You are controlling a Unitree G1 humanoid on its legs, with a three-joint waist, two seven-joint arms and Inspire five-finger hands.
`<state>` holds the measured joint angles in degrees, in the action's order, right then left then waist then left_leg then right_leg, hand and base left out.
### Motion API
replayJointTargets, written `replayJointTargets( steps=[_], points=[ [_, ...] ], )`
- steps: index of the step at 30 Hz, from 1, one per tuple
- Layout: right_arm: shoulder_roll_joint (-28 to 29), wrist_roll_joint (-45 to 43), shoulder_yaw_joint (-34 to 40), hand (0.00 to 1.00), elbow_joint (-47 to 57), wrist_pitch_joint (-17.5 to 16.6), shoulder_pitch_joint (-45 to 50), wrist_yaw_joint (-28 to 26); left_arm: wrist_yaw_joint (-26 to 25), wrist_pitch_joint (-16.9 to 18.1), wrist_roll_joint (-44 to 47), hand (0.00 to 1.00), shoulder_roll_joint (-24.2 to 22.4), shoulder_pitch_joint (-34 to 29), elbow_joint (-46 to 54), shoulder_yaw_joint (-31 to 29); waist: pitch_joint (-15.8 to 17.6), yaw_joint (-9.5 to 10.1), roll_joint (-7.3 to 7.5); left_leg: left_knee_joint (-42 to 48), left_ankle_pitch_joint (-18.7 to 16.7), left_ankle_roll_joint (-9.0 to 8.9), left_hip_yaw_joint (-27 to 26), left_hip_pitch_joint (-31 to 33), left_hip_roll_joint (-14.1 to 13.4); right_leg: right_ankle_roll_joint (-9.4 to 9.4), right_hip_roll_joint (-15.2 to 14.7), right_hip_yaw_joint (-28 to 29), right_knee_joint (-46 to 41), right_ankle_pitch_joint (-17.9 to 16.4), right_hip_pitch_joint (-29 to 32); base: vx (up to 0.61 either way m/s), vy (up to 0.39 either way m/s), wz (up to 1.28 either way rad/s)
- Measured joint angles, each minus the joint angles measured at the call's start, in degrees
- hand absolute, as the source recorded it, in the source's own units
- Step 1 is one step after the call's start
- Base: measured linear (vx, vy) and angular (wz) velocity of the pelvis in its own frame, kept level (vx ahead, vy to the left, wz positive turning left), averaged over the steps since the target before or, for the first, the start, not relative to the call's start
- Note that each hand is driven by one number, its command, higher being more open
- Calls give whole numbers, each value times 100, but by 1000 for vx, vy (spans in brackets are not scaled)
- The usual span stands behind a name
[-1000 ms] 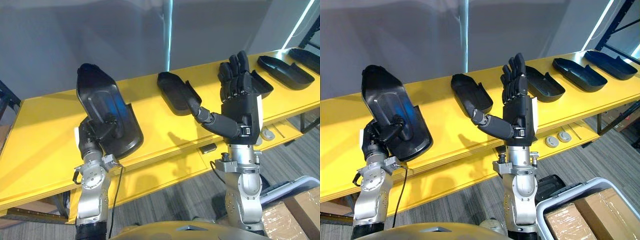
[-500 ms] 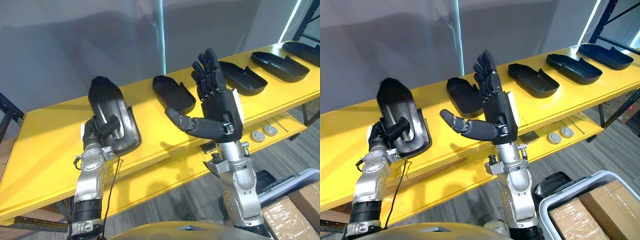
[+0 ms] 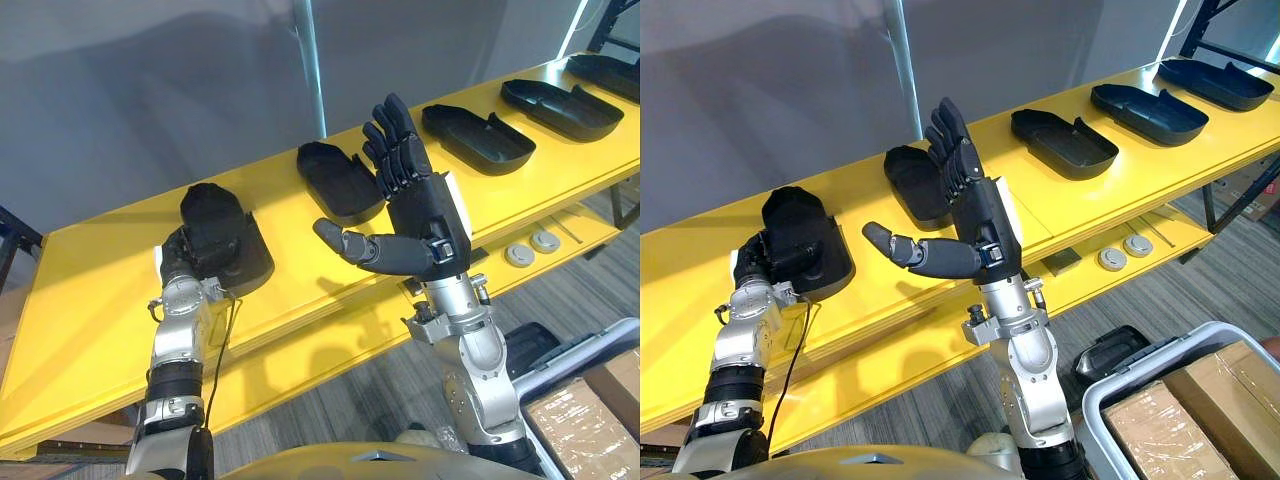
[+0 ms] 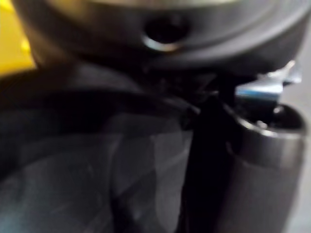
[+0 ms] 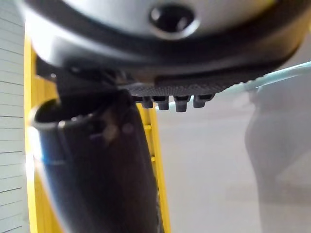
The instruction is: Walk over and take three plastic housings, then place them on the shelf
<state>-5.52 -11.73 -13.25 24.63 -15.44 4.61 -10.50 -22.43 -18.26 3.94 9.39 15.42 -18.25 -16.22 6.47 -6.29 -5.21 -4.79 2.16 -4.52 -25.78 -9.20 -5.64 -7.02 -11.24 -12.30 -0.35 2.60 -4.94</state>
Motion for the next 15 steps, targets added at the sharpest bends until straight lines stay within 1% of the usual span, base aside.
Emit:
replayJointTargets(
  steps=[2, 4, 5, 6, 8, 12, 15],
  points=[
    [-88, -1, -81, 100, 5, 0, -17, 3, -208, 75, 1, 100, 12, 116, -110, -52, 96, -14, 3, -2, 3, 3, 0, -5, -1, 0, 2, 5, -11, -1, 2, 0, 0, 0],
    [-142, 0, -148, 100, 5, 0, -18, -6, -541, 119, 11, 100, 13, 238, -186, -52, 157, -14, 10, -4, 8, 5, 7, 13, -4, 1, 5, 5, -21, -2, 25, 0, 0, 0],
    [-142, -1, -164, 100, 5, 0, -29, -8, -618, 134, 12, 100, 16, 254, -189, -52, 173, -15, 11, -4, 10, 6, 7, 16, -4, 2, 7, 7, -29, -3, 35, 0, 0, 0],
    [-142, 0, -204, 100, 5, 0, -63, -12, -730, 238, 30, 100, 26, 277, -191, -55, 209, -22, 14, -2, 20, 9, 10, 54, -4, 3, 7, 9, -49, -5, 77, 0, 0, 0],
    [-142, 1, -254, 100, 5, 0, -99, -18, -802, 329, 47, 100, 26, 304, -191, -50, 266, -28, 26, -1, 49, 13, 24, 79, -3, 4, 7, 5, -54, -4, 98, 9, 4, 2],
    [-142, 6, -341, 100, 5, 1, -125, -142, -765, 417, 56, 100, 60, 312, -146, -33, 296, -24, 55, 1, 56, 9, 42, 78, 6, 9, 25, 0, -53, -7, 93, 0, 0, 0],
    [-142, 7, -351, 100, 5, 1, -163, -297, -495, 407, 42, 100, 80, 306, 87, -15, 383, -14, 116, 2, 81, 10, 113, 87, 9, 13, 31, -31, -59, -9, 87, 2, 4, 4]
  ],
)
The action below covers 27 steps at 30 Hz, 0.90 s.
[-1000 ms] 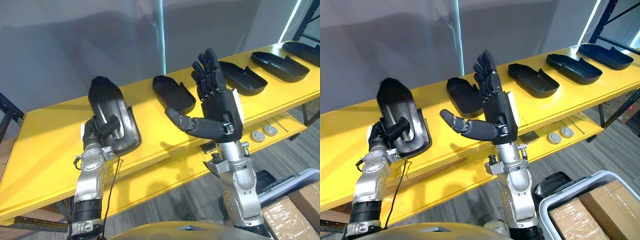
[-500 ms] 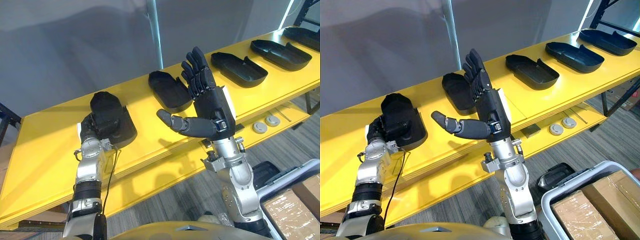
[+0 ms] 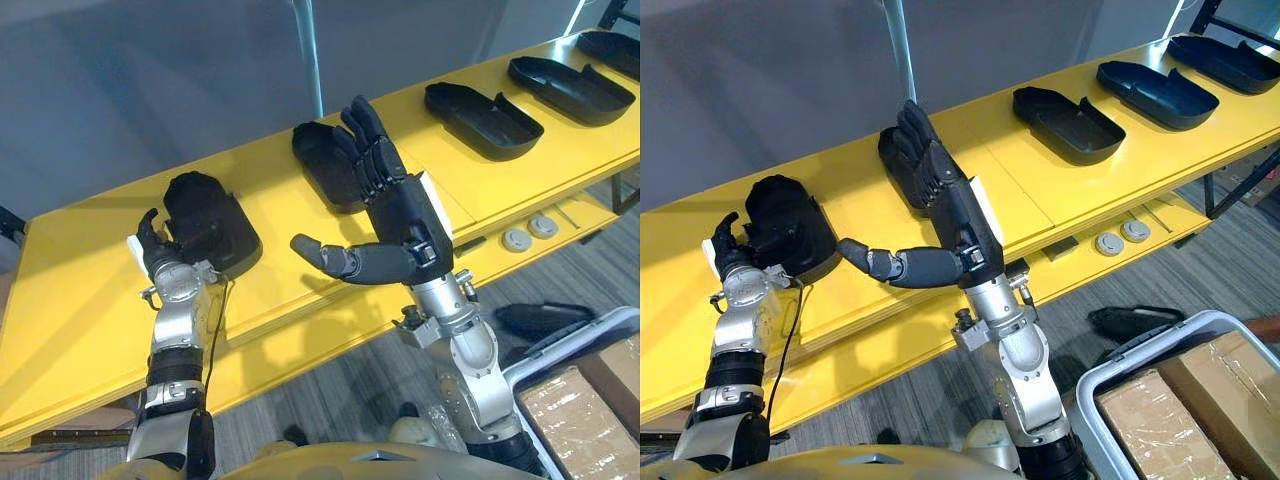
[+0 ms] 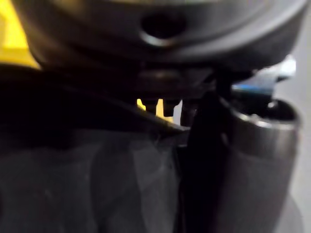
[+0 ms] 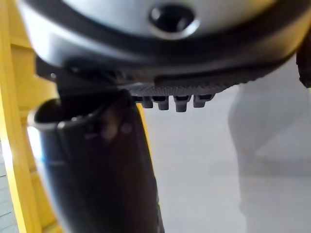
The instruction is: Walk over and take three plastic housings, then place them on the shelf
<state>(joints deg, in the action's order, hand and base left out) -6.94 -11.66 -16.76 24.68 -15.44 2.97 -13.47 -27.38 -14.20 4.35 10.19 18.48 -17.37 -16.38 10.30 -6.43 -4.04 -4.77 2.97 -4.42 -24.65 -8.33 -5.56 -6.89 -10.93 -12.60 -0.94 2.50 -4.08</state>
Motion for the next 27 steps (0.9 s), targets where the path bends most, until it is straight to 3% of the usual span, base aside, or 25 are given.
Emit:
replayJointTargets(
  steps=[8, 13, 16, 20, 23, 27],
  points=[
    [-19, 223, -86, 100, 0, 6, -245, -304, 804, -117, -73, 100, 172, -130, 1221, 368, 188, 109, 59, 1, 71, 23, 208, 99, -2, 18, 1, -159, -8, -9, -2, -2, 4, 11],
    [-292, 749, -120, 100, -47, 10, -338, -226, 958, 179, -79, 100, 340, -283, 2407, 379, 247, 130, 52, 1, 81, 29, 295, 159, 0, 35, 0, -247, -1, -20, -3, 21, 7, 8],
    [-413, 917, -59, 100, -312, 23, -510, -88, 1148, 207, -556, 100, 423, -328, 2702, 480, 264, 180, 24, 0, 109, 31, 409, 191, -2, 52, 3, -325, -1, -31, -34, 17, -1, 16],
    [-416, 918, 54, 100, -456, 114, -559, -14, 1083, 205, -732, 100, 430, -347, 2701, 479, 286, 201, 30, -3, 134, 35, 463, 219, -1, 59, 3, -375, -2, -35, -40, -5, 6, 8],
    [-421, 917, 149, 100, -461, 134, -558, -9, 723, 244, -704, 100, 438, -348, 2700, 472, 292, 194, 31, -4, 143, 36, 465, 219, -2, 60, 5, -375, -3, -36, -39, 0, 0, 0],
    [-446, 1185, 190, 100, -537, 117, -529, -10, 274, 686, -653, 100, 431, -476, 2896, 396, 298, 170, 42, -4, 146, 36, 464, 213, -5, 60, 11, -370, -3, -35, -42, 0, 0, 0]
  ],
)
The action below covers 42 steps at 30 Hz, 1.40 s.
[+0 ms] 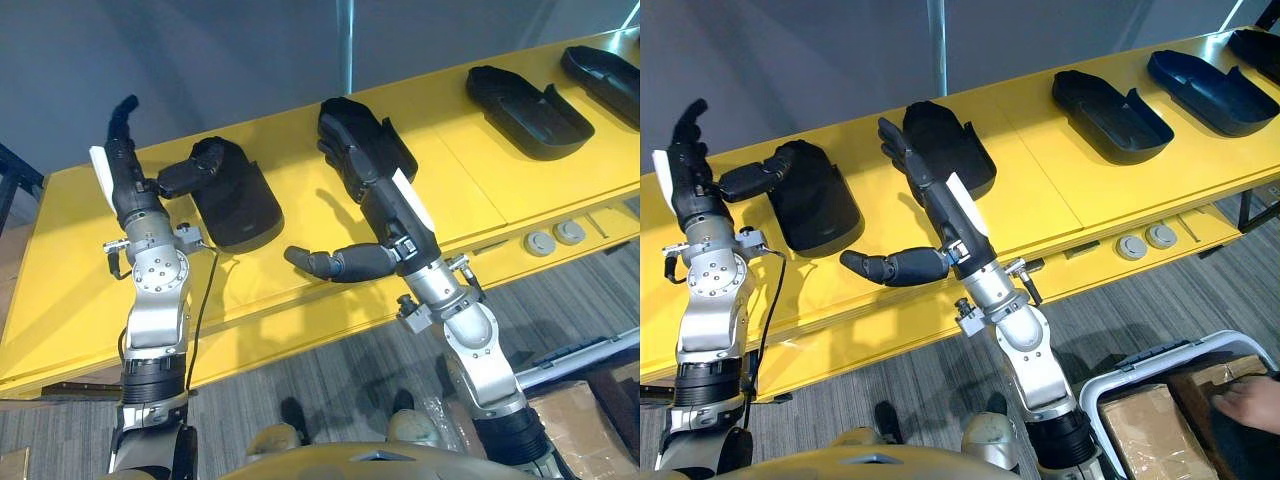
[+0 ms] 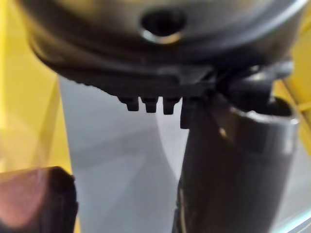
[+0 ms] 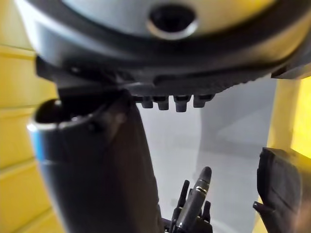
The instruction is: Walk over and take three plastic housings, then place them on the shelf
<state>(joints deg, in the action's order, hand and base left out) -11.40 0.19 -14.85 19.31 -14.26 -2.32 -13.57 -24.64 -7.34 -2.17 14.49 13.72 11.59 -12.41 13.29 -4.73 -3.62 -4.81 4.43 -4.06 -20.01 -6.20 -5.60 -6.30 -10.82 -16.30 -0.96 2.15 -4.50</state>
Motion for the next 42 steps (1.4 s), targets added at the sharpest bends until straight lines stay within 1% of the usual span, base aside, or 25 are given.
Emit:
replayJointTargets(
  steps=[1, 3, 4, 5, 6, 8, 9, 10, 12, 13, 16, 17, 20, 23, 26, 28, 30, 33, 37, 38, 39, 42],
  points=[
    [-1, 113, -8, 100, -63, -27, 1, 17, -64, 98, 15, 100, -15, -122, 174, 0, 5, -6, 9, 0, 0, 0, 0, -1, 0, 0, 1, 0, 1, 0, -2, 0, 0, 0],
    [-21, 535, -16, 100, -459, -64, -3, 147, -180, 621, 116, 100, -296, -657, 932, 6, 39, 29, 55, 0, 0, 0, 60, -9, 0, 0, 2, -64, 15, 0, -58, 28, 1, 11],
    [-26, 654, -11, 100, -606, -64, -10, 200, -192, 765, 134, 100, -396, -767, 1070, 13, 45, 50, 65, 0, 2, -1, 93, -12, 0, 1, 3, -96, 15, -1, -84, 20, -1, 19],
    [-61, 872, -6, 100, -872, -63, -26, 305, -218, 1011, 148, 100, -575, -949, 1246, 21, 51, 145, 76, 0, 7, 0, 131, -16, -1, 2, 5, -129, 16, -2, -112, 2, 1, 16],
    [-89, 979, -9, 100, -996, -63, -40, 347, -239, 1115, 158, 100, -642, -1036, 1307, 20, 57, 183, 79, 0, 13, 2, 159, -15, -1, 3, 4, -157, 21, -2, -132, -4, 0, 25],
    [-253, 1445, -43, 100, -1373, -63, -124, 492, -301, 1480, 159, 100, -845, -1355, 1376, 26, 86, 336, 114, -5, 51, 5, 339, -14, 2, 34, 4, -302, 25, -23, -254, -13, -2, 37],
    [-267, 1534, -53, 100, -1497, -64, -201, 517, -314, 1558, 159, 100, -876, -1471, 1392, 25, 102, 376, 140, -11, 74, 5, 410, -7, 1, 55, 4, -382, 22, -40, -289, -47, -12, 41],
    [-274, 1586, -77, 100, -1695, -64, -414, 578, -306, 1640, 159, 100, -957, -1649, 1450, 14, 133, 457, 190, -23, 103, 4, 504, 35, -2, 61, 9, -461, 20, -49, -304, -52, -16, 34],
    [-302, 1768, -131, 100, -1865, -66, -680, 661, -248, 1703, 158, 100, -1018, -1812, 1554, 28, 161, 495, 237, -24, 145, 5, 607, 112, -2, 70, 10, -572, 11, -55, -304, -65, -9, 32],
    [-317, 1816, -169, 100, -1977, -67, -860, 696, -141, 1735, 159, 100, -1017, -1914, 1620, 37, 184, 589, 277, -25, 173, 12, 637, 136, -3, 102, 11, -609, 9, -75, -304, -52, 0, 24],
    [-368, 2012, -270, 100, -2102, -93, -1121, 842, 55, 1735, 192, 100, -1016, -2076, 1743, 38, 210, 700, 328, -26, 224, 31, 729, 189, 2, 106, 9, -712, 3, -77, -317, -26, 1, 19],
    [-372, 2122, -335, 100, -2190, -126, -1205, 957, 184, 1735, 231, 100, -1016, -2133, 1777, 54, 220, 784, 349, -27, 234, 32, 758, 189, 3, 106, 9, -733, 2, -77, -335, -7, 2, 18],
    [-372, 2262, -454, 100, -2445, -152, -1386, 1168, 444, 1733, 511, 100, -1016, -2187, 1780, 86, 220, 861, 372, -28, 279, 32, 875, 243, 10, 110, 8, -862, 2, -79, -369, -7, -2, 20],
    [-392, 2415, -480, 100, -2736, -155, -1499, 1359, 765, 1711, 850, 100, -1019, -2405, 1783, 114, 222, 941, 379, -28, 335, 34, 948, 302, 12, 106, 13, -942, 2, -76, -360, -5, -6, 14],
    [-411, 2486, -500, 100, -3073, -150, -1675, 1446, 949, 1686, 1110, 100, -1020, -2568, 1782, 135, 227, 947, 390, -28, 377, 39, 1021, 352, 13, 77, 16, -1017, -1, -54, -360, -1, -11, 12],
    [-421, 2649, -506, 100, -3316, -146, -1820, 1549, 1075, 1664, 1110, 100, -1021, -2577, 1782, 154, 242, 982, 416, -29, 395, 35, 1045, 361, 2, 75, 29, -1033, -6, -52, -360, -17, -12, 7],
    [-455, 2655, -542, 100, -3525, -142, -2003, 1631, 1214, 1612, 1131, 100, -1021, -2592, 1782, 186, 259, 1036, 445, -30, 412, 32, 1049, 364, -8, 94, 37, -1032, -6, -63, -359, 0, 0, 0],
    [-467, 2651, -606, 100, -3723, -114, -2180, 1677, 1332, 1597, 1288, 100, -1020, -2705, 1782, 309, 262, 1058, 451, -31, 413, 33, 1050, 365, -8, 103, 37, -1031, -6, -68, -358, 0, 0, 0],
    [-464, 2574, -670, 100, -3978, 219, -2484, 1677, 1511, 1573, 1359, 100, -1020, -2792, 1770, 360, 264, 1088, 451, -32, 436, 42, 1062, 374, -17, 103, 47, -1037, -6, -67, -357, 0, 0, 0],
    [-464, 2543, -704, 0, -4001, 304, -2541, 1677, 1536, 1571, 1376, 100, -1020, -2791, 1770, 361, 265, 1088, 450, -33, 439, 42, 1064, 376, -17, 103, 47, -1036, -6, -67, -356, -31, -10, 1],
    [-461, 2528, -725, 0, -4022, 383, -2594, 1677, 1553, 1559, 1386, 100, -1020, -2789, 1770, 376, 267, 1090, 450, -33, 442, 39, 1065, 379, -17, 103, 48, -1034, -6, -66, -355, 0, 0, 0],
    [-454, 2535, -770, 0, -4174, 385, -2724, 1730, 1621, 1455, 1542, 100, -1018, -2788, 1754, 488, 276, 1102, 450, -33, 448, 30, 1081, 388, -16, 103, 48, -1032, -1, -67, -348, 0, 0, 0]
  ],
)
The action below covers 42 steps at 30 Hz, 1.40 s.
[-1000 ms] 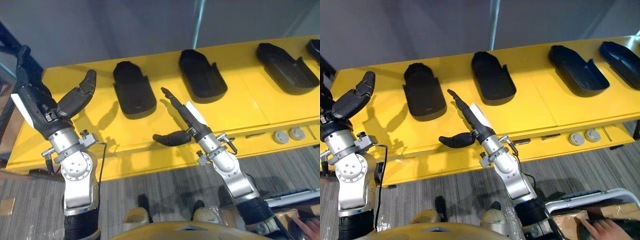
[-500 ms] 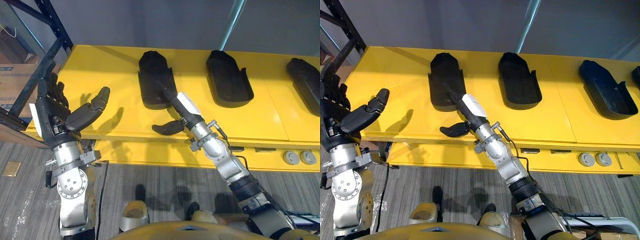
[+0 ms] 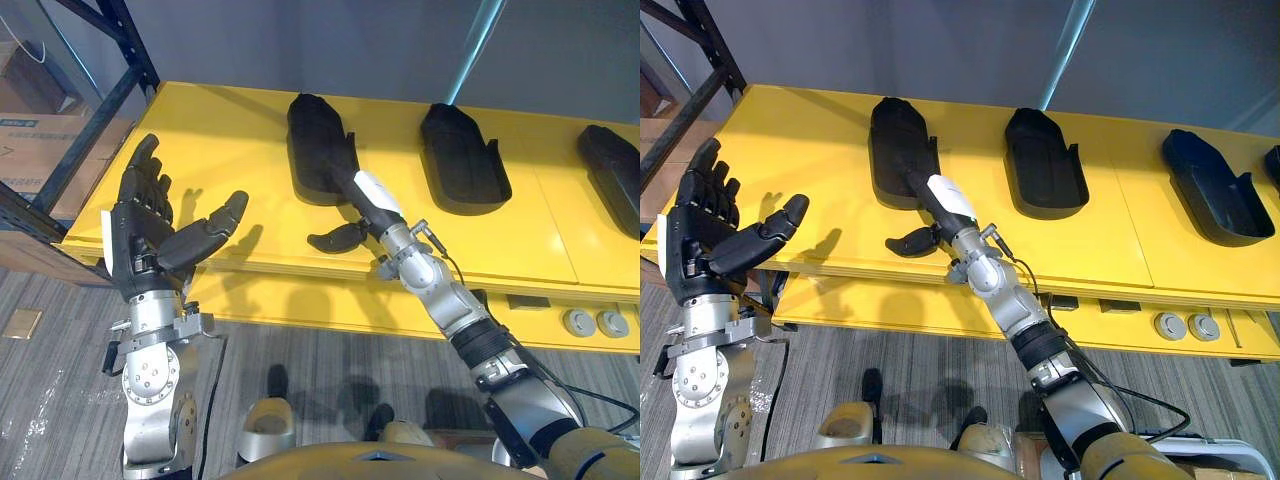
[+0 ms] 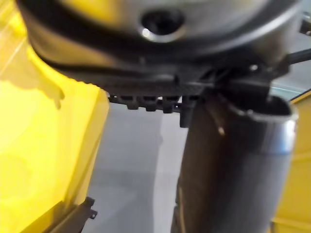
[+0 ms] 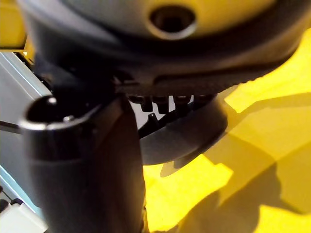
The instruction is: Walk over and take three plastic housings, then place them on the shelf
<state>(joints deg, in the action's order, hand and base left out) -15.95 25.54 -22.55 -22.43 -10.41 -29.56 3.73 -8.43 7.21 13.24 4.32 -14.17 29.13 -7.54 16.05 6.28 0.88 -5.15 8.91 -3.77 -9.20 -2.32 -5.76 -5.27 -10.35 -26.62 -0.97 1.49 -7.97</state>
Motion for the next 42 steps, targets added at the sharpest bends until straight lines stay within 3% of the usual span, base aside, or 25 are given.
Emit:
replayJointTargets(
  steps=[7, 11, 22, 31, 35, 42],
  points=[
    [15, 225, -44, 0, -386, 113, -481, 389, 163, -59, 37, 100, 1, 1, -108, 229, 70, 44, -30, 1, 66, 41, 34, 128, 7, 10, 15, 0, 15, 37, 93, -10, -9, 3],
    [12, 497, -66, 0, -436, 34, -589, 425, 185, -96, 40, 100, 0, -4, -110, 242, 91, 133, -59, 1, 88, 33, 47, 133, 11, 3, 12, -13, 16, 48, 91, 21, -18, 2],
    [-28, 771, -177, 0, -629, -90, -726, 494, 252, -104, 44, 100, 1, -52, -227, 330, 210, 120, -110, -1, 97, 31, 73, 154, 17, 4, 3, -46, 6, 46, 99, 3, -5, 1],
    [-309, 1286, -472, 0, -914, -643, -1025, 574, 263, -105, 67, 100, 14, -168, -228, 362, 221, 125, -109, 0, 98, 32, 65, 176, 18, 12, 2, -48, 16, 64, 121, 0, 0, 0],
    [-698, 1871, -807, 0, -972, -1010, -1286, 809, 267, -105, 67, 100, 22, -168, -230, 407, 221, 135, -110, 0, 99, 31, 63, 177, 20, 11, 1, -49, 18, 65, 122, 0, 0, 0],
    [-1371, 1802, -1390, 0, -1271, -1480, -1953, 690, 365, -105, 67, 100, 126, -164, -341, 448, 226, 192, -117, 0, 115, 30, 104, 189, 27, 2, 0, -97, 26, 71, 100, 0, 0, 2]
  ],
)
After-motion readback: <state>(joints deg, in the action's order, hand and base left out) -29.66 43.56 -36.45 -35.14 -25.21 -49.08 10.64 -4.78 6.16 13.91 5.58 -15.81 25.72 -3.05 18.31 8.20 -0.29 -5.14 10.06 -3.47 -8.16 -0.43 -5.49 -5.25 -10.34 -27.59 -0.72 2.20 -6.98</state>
